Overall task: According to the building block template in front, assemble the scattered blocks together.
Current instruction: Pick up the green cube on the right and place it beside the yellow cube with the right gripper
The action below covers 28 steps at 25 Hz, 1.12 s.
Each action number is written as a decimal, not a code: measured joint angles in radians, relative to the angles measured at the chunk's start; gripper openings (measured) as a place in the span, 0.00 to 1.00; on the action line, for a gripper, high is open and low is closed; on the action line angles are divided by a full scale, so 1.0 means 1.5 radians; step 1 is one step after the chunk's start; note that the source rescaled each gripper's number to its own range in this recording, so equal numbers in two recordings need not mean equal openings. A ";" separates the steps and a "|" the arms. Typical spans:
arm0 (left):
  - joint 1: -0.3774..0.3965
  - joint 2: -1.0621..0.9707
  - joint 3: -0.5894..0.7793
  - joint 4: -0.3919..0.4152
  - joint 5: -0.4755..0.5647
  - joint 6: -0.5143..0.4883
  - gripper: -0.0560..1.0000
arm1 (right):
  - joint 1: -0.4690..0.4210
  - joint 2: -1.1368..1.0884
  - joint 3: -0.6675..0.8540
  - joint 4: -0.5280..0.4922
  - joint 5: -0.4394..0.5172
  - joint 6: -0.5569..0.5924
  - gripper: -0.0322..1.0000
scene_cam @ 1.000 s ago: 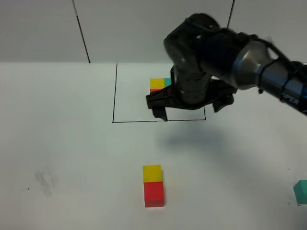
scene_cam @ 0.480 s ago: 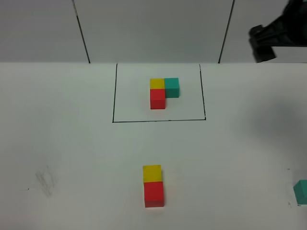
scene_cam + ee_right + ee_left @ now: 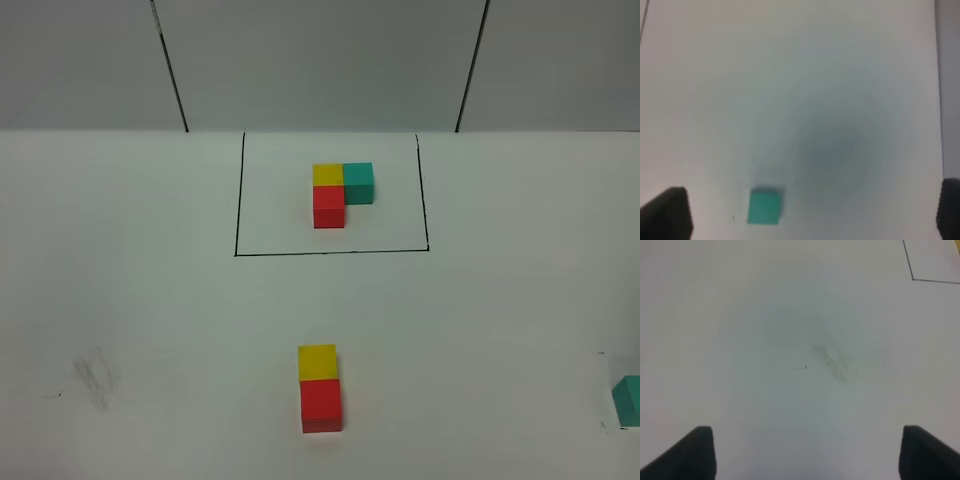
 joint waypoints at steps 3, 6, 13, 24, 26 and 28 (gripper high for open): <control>0.000 0.000 0.000 0.000 0.000 0.000 0.77 | -0.001 -0.023 0.091 0.010 0.004 0.002 1.00; 0.000 0.000 0.000 0.000 0.000 0.000 0.77 | -0.001 -0.028 0.154 0.019 0.004 0.019 1.00; 0.000 0.000 0.000 0.000 0.000 0.000 0.77 | -0.001 -0.028 0.276 0.077 -0.032 0.047 0.95; 0.000 0.000 0.000 0.000 0.000 0.000 0.77 | -0.001 0.036 0.360 0.066 -0.230 0.156 0.87; 0.000 0.000 0.000 0.000 0.000 0.000 0.77 | -0.001 0.079 0.360 0.048 -0.249 0.169 0.87; 0.000 0.000 0.000 0.000 0.000 0.000 0.77 | -0.005 0.117 0.360 0.043 -0.263 0.177 0.87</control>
